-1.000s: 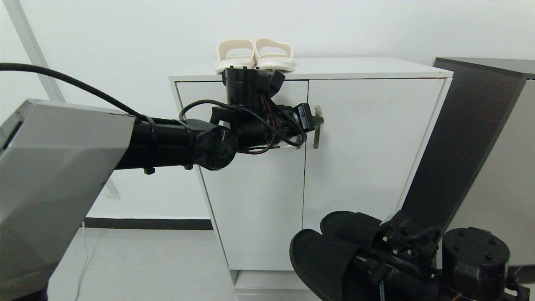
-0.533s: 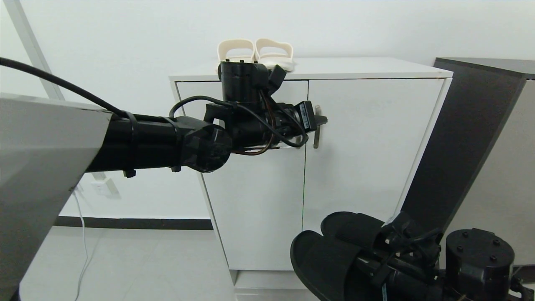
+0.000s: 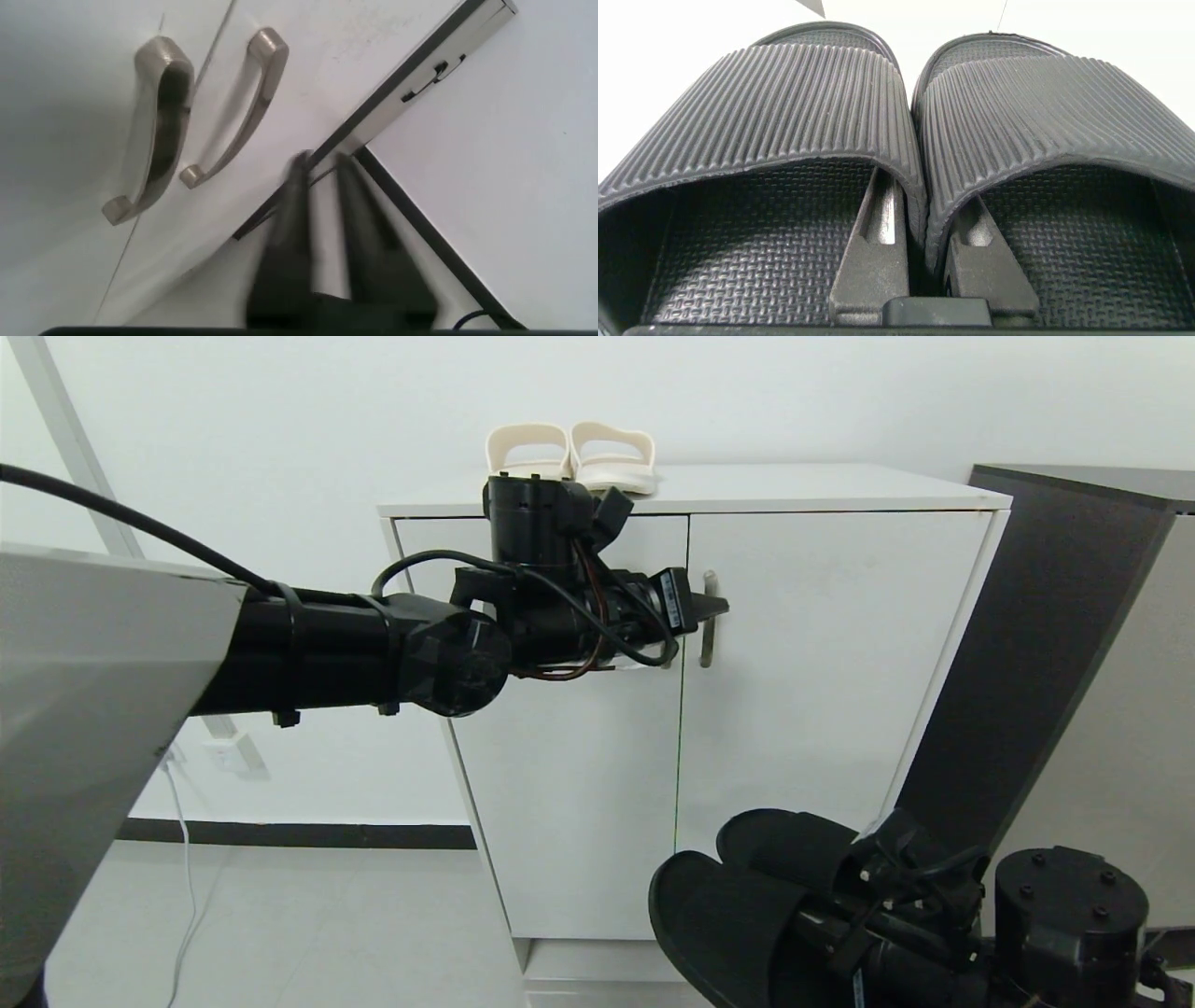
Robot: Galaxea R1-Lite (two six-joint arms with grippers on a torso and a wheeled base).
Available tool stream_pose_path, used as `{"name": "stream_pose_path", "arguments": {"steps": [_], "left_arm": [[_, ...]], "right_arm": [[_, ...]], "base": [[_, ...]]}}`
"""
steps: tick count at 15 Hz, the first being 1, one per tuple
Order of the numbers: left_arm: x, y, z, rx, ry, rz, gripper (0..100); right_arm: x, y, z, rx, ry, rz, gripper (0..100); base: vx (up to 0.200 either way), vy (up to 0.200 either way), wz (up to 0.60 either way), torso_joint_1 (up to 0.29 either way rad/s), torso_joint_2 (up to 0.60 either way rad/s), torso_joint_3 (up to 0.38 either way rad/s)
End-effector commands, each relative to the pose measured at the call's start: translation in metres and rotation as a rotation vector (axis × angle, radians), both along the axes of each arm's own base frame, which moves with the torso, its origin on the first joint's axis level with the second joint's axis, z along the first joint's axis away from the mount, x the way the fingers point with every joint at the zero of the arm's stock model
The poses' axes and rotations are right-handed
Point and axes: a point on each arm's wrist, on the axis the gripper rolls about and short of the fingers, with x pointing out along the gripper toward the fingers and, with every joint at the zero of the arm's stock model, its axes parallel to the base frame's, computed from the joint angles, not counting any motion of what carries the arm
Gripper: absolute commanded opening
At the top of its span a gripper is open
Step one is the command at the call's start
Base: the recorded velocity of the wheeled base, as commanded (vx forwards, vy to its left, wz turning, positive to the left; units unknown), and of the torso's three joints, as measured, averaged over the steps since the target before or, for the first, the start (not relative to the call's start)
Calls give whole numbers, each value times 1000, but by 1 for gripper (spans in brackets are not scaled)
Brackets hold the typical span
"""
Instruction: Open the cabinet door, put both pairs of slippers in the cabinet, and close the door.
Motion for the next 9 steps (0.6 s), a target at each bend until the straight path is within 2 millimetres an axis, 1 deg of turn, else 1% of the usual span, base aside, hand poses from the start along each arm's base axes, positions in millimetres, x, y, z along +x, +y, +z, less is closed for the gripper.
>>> {"name": "stream_pose_path", "arguments": {"steps": [1, 3, 5, 9], "left_arm": [[3, 1, -1, -1, 1, 5, 100], [6, 1, -4, 1, 4, 10, 100], [8, 0, -3, -3, -3, 11, 100], [17, -6, -7, -6, -9, 11, 100]], "right_arm": [[1, 0, 0, -1, 1, -1, 0], [0, 0, -1, -3, 3, -1, 0], [0, 0, -1, -4, 5, 1, 0], [0, 0, -2, -5, 6, -1, 0]], "base": [[0, 0, 0, 0, 0, 0], [0, 0, 0, 0, 0, 0], [0, 0, 0, 0, 0, 0], [0, 0, 0, 0, 0, 0]]}}
